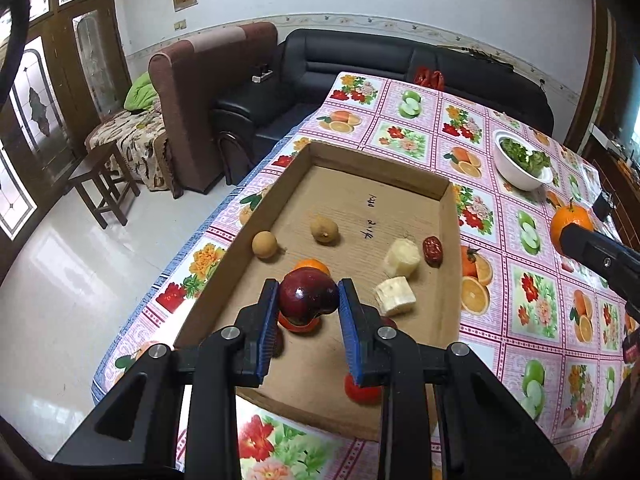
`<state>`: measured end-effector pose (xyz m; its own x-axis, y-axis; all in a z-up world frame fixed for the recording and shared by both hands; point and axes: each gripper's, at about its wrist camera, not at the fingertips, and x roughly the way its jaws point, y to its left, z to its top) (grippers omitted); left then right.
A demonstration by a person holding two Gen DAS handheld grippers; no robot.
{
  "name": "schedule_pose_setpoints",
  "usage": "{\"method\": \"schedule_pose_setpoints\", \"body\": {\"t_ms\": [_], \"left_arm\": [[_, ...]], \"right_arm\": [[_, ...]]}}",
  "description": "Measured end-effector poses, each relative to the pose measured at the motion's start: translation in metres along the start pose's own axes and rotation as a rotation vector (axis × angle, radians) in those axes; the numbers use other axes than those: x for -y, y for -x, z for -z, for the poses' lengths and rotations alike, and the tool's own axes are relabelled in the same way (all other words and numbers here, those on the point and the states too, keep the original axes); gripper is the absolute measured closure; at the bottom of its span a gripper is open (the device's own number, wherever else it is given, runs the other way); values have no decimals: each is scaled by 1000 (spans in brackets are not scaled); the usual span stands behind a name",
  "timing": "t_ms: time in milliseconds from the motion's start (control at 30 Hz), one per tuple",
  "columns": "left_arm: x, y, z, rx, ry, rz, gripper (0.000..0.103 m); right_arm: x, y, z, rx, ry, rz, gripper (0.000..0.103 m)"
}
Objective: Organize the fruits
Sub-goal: 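Carry the red apple with the left gripper while the right gripper carries the orange to the tray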
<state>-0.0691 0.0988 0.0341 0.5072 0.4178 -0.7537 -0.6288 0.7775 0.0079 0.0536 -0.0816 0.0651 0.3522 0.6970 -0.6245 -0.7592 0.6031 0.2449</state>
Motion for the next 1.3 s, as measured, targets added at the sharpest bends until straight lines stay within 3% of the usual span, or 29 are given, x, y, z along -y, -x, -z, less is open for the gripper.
{"method": "schedule_pose_setpoints", "body": {"t_ms": [200,600,1100,1300], "left_arm": [[-6,-13,-12,-25,13,24,76],[4,-35,-42,-20,-23,-3,76],[24,-61,-47,-76,-49,35,76],[32,-77,-46,-127,-44,86,76]], "right_arm": [[2,-16,-5,-17,-9,-21,67],[5,-56,-29,-43,-22,-49,67],[8,-109,-46,-100,-39,-71,67],[17,-134,-46,-139,-60,-71,67]]}}
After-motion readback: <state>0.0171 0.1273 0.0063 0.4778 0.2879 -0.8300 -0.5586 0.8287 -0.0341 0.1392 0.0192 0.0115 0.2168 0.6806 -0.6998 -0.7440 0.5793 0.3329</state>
